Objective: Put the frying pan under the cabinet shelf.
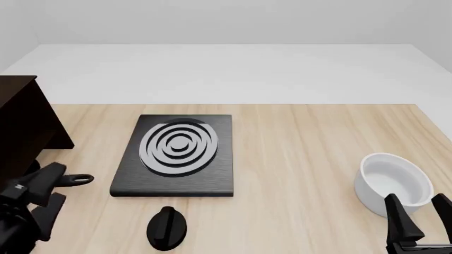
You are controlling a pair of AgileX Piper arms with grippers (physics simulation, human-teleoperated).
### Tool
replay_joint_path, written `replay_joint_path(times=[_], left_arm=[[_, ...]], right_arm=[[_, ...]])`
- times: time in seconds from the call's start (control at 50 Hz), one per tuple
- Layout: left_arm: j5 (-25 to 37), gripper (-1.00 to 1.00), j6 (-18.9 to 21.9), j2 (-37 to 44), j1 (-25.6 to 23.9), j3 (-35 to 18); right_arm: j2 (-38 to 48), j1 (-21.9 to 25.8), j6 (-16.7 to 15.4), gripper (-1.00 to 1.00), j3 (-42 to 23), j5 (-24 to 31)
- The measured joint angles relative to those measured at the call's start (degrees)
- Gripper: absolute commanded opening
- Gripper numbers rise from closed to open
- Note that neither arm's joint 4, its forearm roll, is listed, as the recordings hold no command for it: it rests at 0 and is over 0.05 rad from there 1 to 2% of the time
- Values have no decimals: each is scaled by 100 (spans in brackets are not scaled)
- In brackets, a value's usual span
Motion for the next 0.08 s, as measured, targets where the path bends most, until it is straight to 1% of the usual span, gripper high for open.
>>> replay_joint_path(times=[0.08], left_arm=[[233, 100, 415, -297, -115, -194]], right_arm=[[0, 0, 0, 100, 0, 0]])
